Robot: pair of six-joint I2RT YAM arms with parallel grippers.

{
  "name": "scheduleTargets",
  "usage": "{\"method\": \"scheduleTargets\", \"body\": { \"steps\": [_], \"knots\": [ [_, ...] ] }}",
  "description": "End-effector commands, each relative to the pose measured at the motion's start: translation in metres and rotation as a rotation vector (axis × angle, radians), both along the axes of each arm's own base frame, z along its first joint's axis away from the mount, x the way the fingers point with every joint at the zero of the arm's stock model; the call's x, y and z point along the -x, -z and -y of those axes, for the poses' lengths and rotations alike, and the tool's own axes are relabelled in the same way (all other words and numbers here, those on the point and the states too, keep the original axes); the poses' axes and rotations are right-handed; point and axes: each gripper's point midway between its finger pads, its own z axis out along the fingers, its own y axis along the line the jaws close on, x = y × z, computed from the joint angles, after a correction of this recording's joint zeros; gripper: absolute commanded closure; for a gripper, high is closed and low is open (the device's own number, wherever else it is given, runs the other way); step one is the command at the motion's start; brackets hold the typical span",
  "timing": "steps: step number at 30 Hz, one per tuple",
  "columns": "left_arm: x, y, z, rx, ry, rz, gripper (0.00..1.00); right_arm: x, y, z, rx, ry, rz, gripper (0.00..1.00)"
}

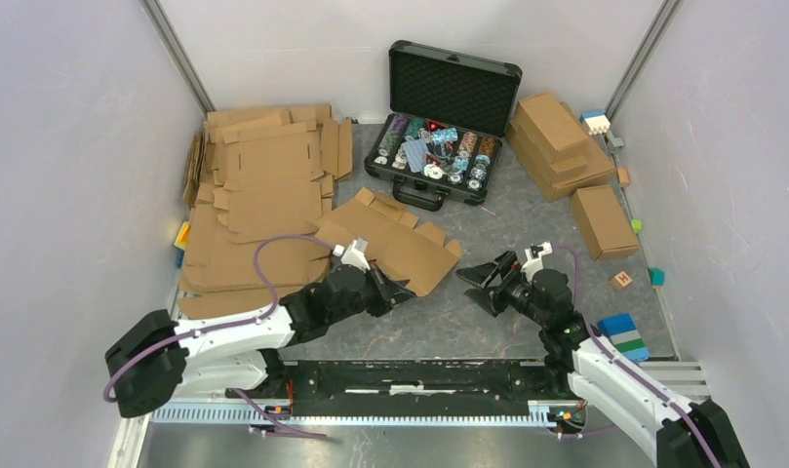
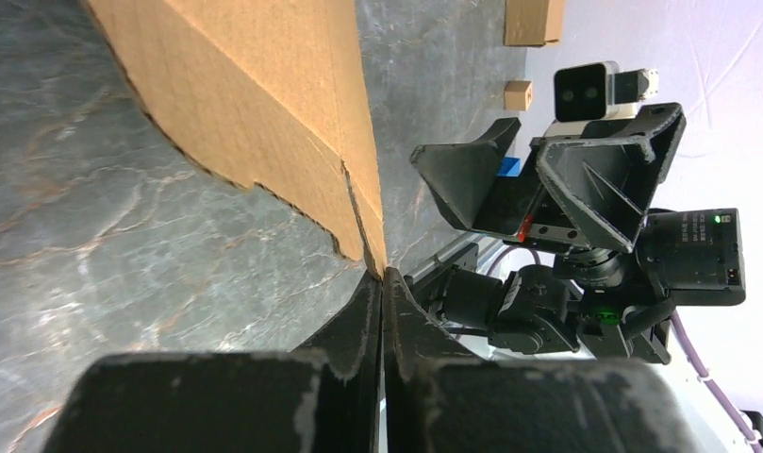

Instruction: Fold the paper box

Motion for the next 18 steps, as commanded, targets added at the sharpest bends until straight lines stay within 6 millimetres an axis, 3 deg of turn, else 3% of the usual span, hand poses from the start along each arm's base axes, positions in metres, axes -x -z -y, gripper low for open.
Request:
{"method": "scheduleTargets", "body": {
  "steps": [1,7,11,18],
  "knots": [
    [-0.010,-0.043,0.034,0.140,-0.021,0.075,0.98,0.001,0.005,0.005,-0.008,0.040,-0.029,0.08],
    [0.008,-0.055,0.064,0.181,0.058,0.072,0.98,0.009,0.026,0.005,-0.001,0.024,-0.081,0.09],
    [0.019,-0.057,0.065,0.196,0.078,0.065,0.98,0.017,0.038,0.002,-0.011,-0.009,-0.111,0.11],
    [0.036,-0.051,0.067,0.181,0.115,0.049,0.97,0.008,0.026,0.004,-0.034,0.027,-0.076,0.22]
  ]
}}
